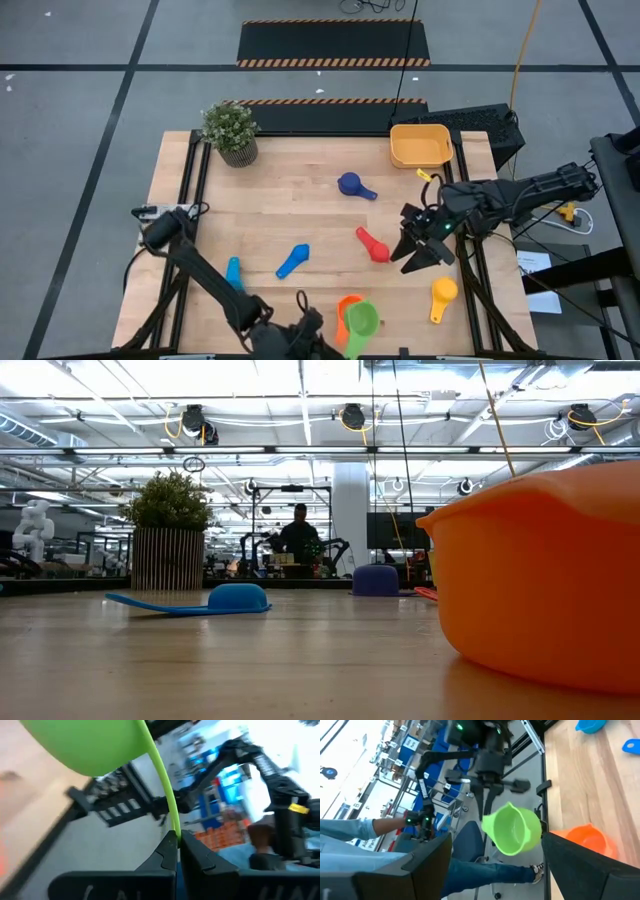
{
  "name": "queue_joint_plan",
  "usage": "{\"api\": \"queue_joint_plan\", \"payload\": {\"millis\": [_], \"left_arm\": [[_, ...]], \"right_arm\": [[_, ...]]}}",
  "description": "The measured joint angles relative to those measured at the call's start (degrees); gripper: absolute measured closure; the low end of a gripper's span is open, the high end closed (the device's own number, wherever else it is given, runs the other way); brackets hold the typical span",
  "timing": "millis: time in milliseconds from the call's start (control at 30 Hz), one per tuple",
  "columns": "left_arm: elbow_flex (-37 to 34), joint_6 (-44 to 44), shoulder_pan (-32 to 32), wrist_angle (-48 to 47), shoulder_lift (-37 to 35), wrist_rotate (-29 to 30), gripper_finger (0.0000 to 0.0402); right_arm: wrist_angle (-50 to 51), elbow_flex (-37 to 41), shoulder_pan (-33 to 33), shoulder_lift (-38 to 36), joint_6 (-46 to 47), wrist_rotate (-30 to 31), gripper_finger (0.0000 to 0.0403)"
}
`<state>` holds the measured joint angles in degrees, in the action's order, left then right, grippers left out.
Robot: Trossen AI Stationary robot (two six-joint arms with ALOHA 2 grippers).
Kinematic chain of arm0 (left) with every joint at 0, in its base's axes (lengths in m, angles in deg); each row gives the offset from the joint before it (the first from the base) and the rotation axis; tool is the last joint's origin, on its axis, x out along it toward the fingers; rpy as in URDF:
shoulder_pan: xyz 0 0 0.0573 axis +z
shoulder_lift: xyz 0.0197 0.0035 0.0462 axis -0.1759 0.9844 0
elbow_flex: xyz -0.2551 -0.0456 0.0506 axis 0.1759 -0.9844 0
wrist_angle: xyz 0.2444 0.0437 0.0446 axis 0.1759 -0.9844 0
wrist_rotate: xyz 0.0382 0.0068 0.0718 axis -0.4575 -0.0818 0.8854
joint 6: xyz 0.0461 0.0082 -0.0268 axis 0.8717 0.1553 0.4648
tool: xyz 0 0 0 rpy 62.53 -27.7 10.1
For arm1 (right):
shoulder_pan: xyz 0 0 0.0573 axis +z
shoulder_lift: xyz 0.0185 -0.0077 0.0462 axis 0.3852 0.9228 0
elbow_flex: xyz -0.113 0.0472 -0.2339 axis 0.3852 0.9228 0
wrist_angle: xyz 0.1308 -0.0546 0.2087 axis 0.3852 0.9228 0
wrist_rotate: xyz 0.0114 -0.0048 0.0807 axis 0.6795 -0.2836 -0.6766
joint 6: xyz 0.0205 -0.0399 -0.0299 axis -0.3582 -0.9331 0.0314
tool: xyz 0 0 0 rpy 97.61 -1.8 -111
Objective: Nest measuring cups in basket
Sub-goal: Stack the green measuring cup on top of the orange measuring cup
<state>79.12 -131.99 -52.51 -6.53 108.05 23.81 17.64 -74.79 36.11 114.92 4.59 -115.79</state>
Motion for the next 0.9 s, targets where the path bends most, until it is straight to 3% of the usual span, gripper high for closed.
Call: {"api": "queue_joint_plan", "payload": {"millis": [200, 433, 667, 900], "left_arm": [[0.0, 0.2, -0.4, 8.6, 5.6, 1.6, 0.0398], [0.0, 2.1, 0.4, 4.4, 6.4, 1.2, 0.0398], [0.0, 0.8, 2.0, -0.2, 6.4, 0.1, 0.0391], [-0.8, 0.2, 2.5, -1.4, 6.4, -1.6, 0.0393]], "right_arm": [[-0.5, 0.0, 0.6, -1.4, 2.5, 0.0, 0.0099], [-0.9, 0.0, 3.6, -3.5, 8.6, 2.0, 0.0099], [-1.0, 0.0, 7.9, -4.4, 9.0, 8.9, 0.0099], [-1.0, 0.0, 9.9, -4.3, 9.0, 10.3, 0.0099]]}}
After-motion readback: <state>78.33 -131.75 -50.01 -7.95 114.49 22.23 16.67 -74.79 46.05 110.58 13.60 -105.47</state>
